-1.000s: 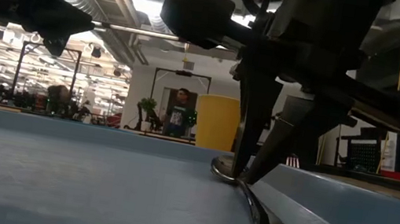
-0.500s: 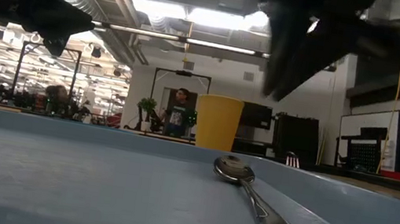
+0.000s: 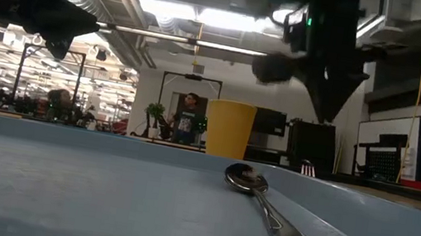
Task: Pick and place plate/cup/fork/spoon on tray
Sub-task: Put the orange fork on the blue tray
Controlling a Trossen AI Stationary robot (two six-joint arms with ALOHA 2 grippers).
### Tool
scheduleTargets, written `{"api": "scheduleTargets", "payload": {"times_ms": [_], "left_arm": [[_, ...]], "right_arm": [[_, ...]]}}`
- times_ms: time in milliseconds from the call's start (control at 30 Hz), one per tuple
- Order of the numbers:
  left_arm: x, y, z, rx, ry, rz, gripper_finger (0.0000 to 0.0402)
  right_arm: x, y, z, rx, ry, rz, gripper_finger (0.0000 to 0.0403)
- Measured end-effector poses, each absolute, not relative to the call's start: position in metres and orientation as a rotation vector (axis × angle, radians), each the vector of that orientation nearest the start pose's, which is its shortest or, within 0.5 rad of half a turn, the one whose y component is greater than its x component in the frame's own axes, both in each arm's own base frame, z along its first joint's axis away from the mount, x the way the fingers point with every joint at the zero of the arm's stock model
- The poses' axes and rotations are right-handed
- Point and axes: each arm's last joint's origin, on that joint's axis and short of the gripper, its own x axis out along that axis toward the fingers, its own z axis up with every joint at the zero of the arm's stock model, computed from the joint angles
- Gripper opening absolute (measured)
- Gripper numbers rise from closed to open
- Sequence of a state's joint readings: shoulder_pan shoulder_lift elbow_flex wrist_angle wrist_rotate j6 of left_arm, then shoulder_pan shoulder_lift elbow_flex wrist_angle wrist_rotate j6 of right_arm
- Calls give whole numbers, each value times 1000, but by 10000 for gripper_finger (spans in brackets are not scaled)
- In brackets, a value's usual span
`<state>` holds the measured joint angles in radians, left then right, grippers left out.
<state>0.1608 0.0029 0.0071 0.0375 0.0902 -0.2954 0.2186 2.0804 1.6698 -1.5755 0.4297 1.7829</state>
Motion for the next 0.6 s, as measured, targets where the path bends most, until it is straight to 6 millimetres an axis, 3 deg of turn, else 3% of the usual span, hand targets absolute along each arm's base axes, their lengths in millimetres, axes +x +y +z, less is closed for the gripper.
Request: {"api": "scheduleTargets", "payload": {"times_ms": [133,267,467,600], "left_arm": [[96,13,169,-290,-52,64,59],[96,13,169,-290,-51,64,59],[96,13,169,-290,-52,64,59],[96,13,169,-290,-51,64,59]], "right_arm": [[346,32,200,572,1169,-1580,52],[322,6,214,596,1192,-1603,52],[266,-13,239,802,1085,-1598,52],[256,-15,222,1017,871,-1462,52]]}}
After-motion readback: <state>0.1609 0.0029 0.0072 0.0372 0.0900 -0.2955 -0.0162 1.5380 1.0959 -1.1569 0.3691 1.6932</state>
